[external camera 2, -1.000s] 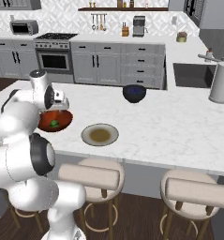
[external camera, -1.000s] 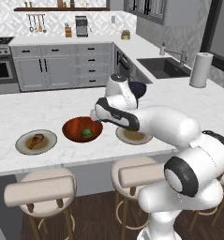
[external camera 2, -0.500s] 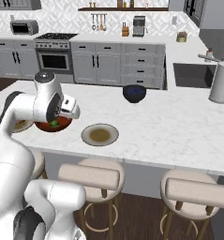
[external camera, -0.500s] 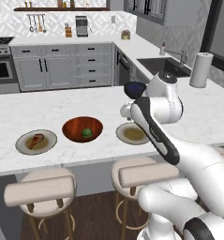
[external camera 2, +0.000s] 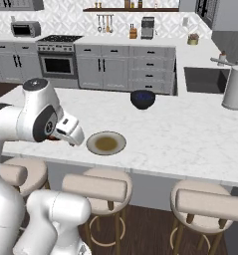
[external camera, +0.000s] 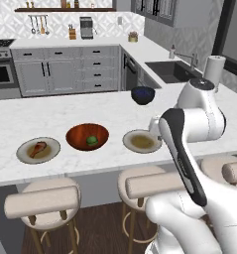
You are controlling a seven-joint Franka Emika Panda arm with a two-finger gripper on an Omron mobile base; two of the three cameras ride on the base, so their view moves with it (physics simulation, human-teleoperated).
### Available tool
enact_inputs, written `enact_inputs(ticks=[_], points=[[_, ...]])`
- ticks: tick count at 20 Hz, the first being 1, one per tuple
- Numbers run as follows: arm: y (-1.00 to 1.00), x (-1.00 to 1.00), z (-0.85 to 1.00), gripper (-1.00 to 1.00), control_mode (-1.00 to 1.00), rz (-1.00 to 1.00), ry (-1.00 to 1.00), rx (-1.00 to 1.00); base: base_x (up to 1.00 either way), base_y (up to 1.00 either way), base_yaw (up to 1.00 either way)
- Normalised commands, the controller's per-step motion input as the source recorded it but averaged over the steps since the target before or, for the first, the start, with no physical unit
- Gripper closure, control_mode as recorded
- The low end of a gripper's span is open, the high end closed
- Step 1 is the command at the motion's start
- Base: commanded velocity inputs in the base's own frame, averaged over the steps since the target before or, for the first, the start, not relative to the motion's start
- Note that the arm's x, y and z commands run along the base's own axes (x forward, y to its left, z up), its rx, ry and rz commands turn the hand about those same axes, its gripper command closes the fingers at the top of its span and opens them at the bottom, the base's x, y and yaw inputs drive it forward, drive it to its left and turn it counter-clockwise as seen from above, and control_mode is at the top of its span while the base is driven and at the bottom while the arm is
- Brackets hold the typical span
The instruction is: Pick the chicken drumstick and avocado from their plates and place them in the bowl. Then put the bowl in the fridge.
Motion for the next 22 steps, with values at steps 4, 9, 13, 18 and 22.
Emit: enact_inputs(ticks=[4, 9, 13, 18, 22], points=[[-0.08, -0.07, -0.06, -1.00, -1.00, 0.00, 0.00, 0.00, 0.00, 0.00, 0.00], [0.00, 0.00, 0.00, -1.00, -1.00, 0.00, 0.00, 0.00, 0.00, 0.00, 0.00], [0.30, 0.00, 0.00, -1.00, -1.00, 0.00, -0.03, 0.00, 0.00, 0.00, 0.00], [0.00, 0.00, 0.00, -1.00, 1.00, 0.00, 0.00, 0.00, 0.00, 0.87, 0.00], [0.00, 0.00, 0.00, -1.00, 1.00, 0.00, 0.00, 0.00, 0.05, 0.97, 0.02]])
